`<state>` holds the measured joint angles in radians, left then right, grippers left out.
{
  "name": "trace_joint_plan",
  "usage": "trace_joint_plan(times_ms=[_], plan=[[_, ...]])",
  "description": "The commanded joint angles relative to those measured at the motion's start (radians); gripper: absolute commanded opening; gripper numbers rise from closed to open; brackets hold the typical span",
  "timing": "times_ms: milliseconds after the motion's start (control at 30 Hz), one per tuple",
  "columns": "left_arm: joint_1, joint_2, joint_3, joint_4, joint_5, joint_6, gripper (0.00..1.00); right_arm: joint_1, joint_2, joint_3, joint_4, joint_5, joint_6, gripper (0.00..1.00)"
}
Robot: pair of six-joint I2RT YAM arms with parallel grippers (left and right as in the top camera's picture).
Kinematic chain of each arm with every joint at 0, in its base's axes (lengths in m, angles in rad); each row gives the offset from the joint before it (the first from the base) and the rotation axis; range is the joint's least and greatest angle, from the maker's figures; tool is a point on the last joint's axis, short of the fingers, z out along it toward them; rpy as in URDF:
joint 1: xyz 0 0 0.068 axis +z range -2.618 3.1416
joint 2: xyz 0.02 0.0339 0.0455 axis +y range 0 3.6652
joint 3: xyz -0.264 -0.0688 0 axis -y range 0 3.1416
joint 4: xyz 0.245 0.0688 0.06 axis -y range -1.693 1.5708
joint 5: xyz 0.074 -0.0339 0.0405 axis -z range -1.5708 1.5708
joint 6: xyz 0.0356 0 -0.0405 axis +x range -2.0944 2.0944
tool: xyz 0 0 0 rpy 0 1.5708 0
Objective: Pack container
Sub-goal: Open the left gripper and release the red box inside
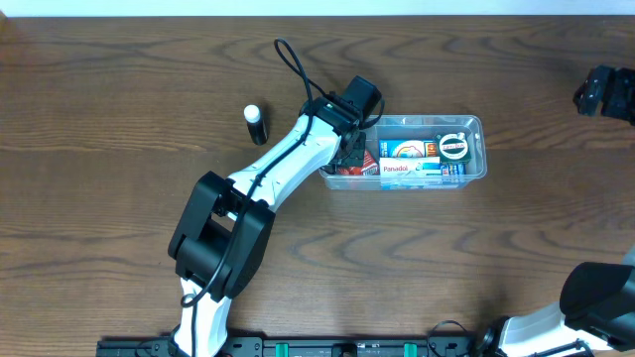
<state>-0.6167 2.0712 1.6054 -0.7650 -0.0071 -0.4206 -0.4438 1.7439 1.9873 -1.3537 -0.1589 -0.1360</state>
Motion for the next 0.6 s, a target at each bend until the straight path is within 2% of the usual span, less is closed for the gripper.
trace_joint_plan(times_ms=[0,500,567], plan=[[0.005,0.02,0.017,0.008,-0.016,0.008,0.06,-0.005,-0.006,0.014,-0.001,-0.003,0.0,0.99],[0.002,0.021,0.017,0.034,-0.013,0.01,0.06,-0.005,-0.006,0.014,-0.001,-0.003,0.0,0.99],[0.002,0.021,0.017,0.042,-0.004,0.039,0.05,-0.005,-0.006,0.014,-0.001,-0.003,0.0,0.99]])
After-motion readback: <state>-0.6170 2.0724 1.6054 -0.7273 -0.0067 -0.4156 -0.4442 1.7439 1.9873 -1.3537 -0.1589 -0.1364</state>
